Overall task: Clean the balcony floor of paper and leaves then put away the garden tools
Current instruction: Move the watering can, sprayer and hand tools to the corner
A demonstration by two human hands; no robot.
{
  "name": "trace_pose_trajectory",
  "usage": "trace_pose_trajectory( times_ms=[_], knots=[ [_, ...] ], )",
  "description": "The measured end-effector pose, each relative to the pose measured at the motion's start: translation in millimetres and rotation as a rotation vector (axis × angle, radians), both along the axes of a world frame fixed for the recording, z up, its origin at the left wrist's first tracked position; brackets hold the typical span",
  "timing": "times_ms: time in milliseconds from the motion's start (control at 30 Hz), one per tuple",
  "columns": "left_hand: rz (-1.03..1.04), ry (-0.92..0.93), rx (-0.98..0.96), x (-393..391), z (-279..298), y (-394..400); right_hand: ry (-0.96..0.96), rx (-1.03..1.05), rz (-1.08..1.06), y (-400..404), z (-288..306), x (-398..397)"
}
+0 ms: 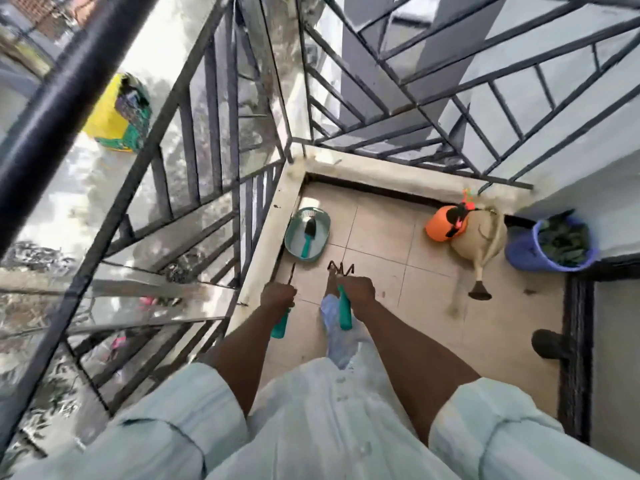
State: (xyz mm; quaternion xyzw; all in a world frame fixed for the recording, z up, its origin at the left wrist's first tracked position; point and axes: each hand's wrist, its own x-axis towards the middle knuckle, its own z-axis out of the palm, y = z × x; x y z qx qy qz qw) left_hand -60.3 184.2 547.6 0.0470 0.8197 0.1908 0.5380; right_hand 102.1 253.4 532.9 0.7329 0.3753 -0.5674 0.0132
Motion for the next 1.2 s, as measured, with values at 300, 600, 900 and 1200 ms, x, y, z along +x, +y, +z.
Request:
trace_pose_trajectory(
  times_ms=[300,600,900,1200],
  knots=[
    [-0.375,0.207,-0.033,-65.5,-87.0,143.1,-0.056,-0.078,0.264,136.6,-84.6,-57.3],
    [-0.491,0.275,-0.231,-109.4,-290.6,219.7,-0.133,-0.128,0.325,208.4,-286.5,-114.9],
    [-0.430,0.266,-0.126,-137.3,-442.9,254.9,-0.102,-0.150,0.327,238.2,-453.6,-169.8],
    [-0.438,0.262,-0.195,-142.4,-435.1,264.9,-0.179,-0.062,0.364,241.6,-444.2,-172.4]
  ],
)
